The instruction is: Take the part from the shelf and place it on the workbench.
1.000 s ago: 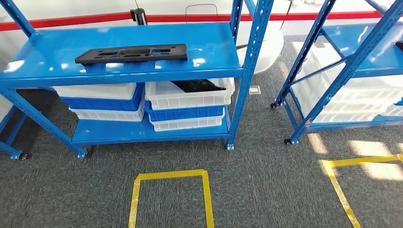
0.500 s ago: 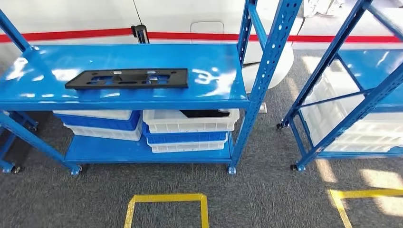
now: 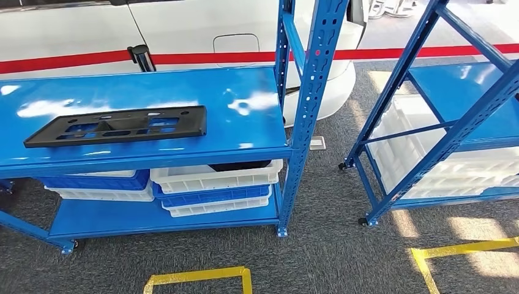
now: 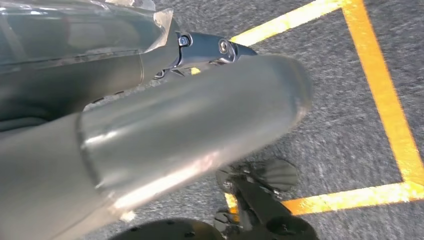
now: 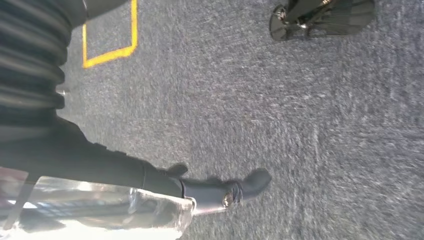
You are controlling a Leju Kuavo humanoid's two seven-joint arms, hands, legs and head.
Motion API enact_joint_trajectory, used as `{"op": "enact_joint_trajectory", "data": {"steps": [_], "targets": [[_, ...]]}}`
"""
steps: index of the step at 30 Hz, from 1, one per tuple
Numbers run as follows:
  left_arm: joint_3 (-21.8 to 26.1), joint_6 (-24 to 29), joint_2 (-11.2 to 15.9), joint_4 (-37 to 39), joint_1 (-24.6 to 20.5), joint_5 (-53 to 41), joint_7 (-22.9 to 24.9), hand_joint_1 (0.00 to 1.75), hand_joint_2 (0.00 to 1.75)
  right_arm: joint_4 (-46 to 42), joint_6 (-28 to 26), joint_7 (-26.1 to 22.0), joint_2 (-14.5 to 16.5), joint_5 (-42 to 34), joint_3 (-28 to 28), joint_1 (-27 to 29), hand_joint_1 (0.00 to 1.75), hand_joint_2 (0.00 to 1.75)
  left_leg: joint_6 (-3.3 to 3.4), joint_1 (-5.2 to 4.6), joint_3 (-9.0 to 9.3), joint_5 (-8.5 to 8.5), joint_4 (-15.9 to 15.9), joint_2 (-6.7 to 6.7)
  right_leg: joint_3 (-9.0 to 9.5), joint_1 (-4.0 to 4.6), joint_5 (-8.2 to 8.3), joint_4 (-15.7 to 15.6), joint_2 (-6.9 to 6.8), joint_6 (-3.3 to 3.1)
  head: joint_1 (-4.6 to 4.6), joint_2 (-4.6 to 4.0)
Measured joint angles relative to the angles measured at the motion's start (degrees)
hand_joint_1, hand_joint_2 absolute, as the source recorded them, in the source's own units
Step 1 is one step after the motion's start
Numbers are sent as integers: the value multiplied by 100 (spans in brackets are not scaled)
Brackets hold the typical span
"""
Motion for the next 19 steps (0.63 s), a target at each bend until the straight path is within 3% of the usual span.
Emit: {"op": "enact_joint_trajectory", "data": {"steps": [4,15,19], "targets": [[-2,13,-6,-3,-22,-33,19,0,0,1,4,22,-14,-2,0,-9,0,175,-42,-50,52,106,-95,-23,26,31,-41,-12,8,16,4,1],[2,63,-31,-3,-73,-42,70,0,0,1,-36,16,-44,0,0,-27,0,175,-3,-63,74,69,-106,-27,30,32,-49,-98,5,27,11,1],[3,70,-32,-3,-72,-44,79,0,175,1,-36,17,-46,-1,0,-25,0,175,7,-62,78,76,-105,-27,34,31,-44,-98,5,49,13,1]]}}
